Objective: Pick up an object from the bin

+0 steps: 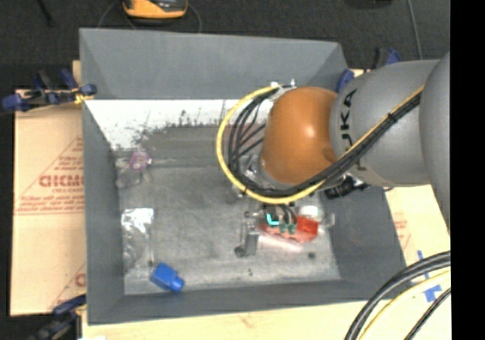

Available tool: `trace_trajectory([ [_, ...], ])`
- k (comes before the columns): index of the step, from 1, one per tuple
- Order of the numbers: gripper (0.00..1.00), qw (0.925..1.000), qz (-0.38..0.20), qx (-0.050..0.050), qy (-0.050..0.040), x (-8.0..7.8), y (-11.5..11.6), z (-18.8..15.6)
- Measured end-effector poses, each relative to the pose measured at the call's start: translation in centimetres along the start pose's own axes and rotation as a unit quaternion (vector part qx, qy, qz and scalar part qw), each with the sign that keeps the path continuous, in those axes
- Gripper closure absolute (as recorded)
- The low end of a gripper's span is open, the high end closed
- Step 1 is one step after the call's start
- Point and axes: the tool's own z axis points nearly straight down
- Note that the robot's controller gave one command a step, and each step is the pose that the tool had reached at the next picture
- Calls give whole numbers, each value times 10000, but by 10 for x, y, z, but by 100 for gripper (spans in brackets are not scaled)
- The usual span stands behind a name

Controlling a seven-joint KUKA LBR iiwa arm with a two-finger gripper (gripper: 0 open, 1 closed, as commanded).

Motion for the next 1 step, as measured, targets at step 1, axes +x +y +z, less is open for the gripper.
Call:
trace_trajectory([
  [1,0,9993,-385,-11,0,43,79,36],
])
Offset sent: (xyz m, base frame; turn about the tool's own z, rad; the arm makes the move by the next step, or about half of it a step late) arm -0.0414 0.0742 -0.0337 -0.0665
